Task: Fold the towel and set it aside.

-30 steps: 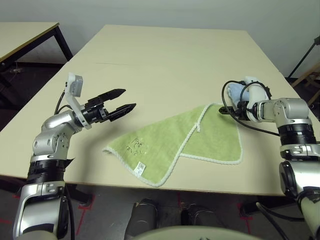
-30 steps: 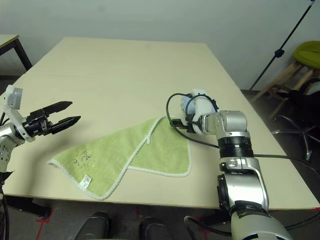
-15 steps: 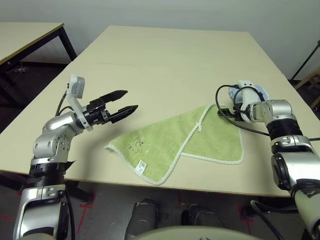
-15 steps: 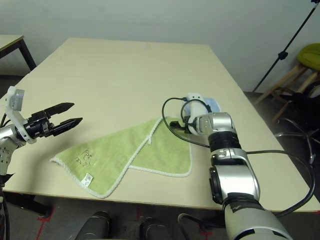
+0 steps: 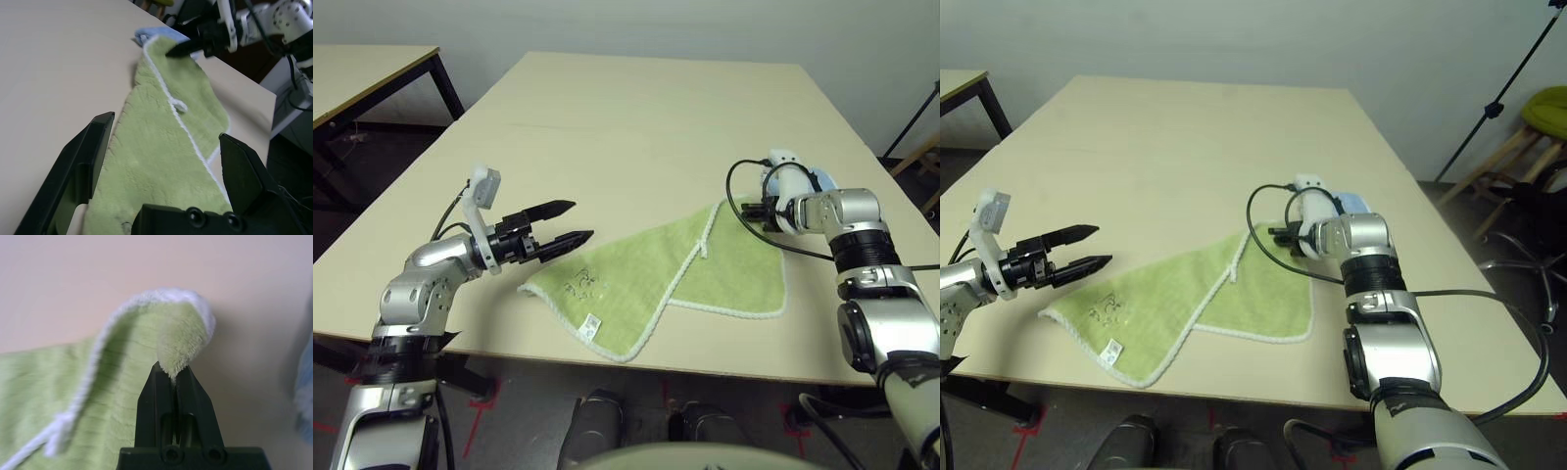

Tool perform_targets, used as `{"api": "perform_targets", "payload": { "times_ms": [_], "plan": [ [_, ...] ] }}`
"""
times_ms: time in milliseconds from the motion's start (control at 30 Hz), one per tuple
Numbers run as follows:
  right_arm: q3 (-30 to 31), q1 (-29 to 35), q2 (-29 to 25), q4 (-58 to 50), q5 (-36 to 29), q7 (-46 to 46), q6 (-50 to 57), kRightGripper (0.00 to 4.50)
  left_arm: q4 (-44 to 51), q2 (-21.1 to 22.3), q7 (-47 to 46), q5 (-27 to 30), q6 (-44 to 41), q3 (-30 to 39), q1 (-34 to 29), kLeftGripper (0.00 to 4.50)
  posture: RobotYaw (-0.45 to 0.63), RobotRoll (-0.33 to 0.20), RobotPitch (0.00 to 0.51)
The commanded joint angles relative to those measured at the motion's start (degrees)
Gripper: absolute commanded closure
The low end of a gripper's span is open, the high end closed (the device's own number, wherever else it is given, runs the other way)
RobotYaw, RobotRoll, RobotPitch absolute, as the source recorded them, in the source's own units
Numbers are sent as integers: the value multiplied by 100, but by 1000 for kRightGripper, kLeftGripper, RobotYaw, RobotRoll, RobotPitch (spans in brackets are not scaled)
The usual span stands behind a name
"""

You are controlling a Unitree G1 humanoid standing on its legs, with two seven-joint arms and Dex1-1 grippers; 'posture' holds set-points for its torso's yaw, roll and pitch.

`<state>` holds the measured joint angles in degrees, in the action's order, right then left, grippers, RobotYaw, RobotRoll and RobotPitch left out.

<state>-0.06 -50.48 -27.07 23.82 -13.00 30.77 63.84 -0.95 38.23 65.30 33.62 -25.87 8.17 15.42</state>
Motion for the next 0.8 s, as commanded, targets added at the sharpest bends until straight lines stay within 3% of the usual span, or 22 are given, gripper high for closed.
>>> {"api": "perform_targets", "payload": {
  "times_ms": [33, 267, 467, 800],
  "plan": [
    [233, -258, -188, -735, -164, 294, 341, 4464, 239, 33, 59, 87, -250, -156, -48, 0, 152, 0, 34],
    [404, -1180, -355, -892, -214, 650, 369, 4464, 551, 7, 377, -12, 110, -365, -190, 0, 144, 0, 35],
    [557, -2056, -350, -409, -74, 916, -172, 4464, 806, 115, 473, -240, 239, -673, -264, 0, 143, 0, 36],
    [648, -3515, -60, 828, 254, 1122, -1251, 4464, 1327, -111, -96, -356, 8, -1032, -102, 0, 158, 0, 36]
  ]
}}
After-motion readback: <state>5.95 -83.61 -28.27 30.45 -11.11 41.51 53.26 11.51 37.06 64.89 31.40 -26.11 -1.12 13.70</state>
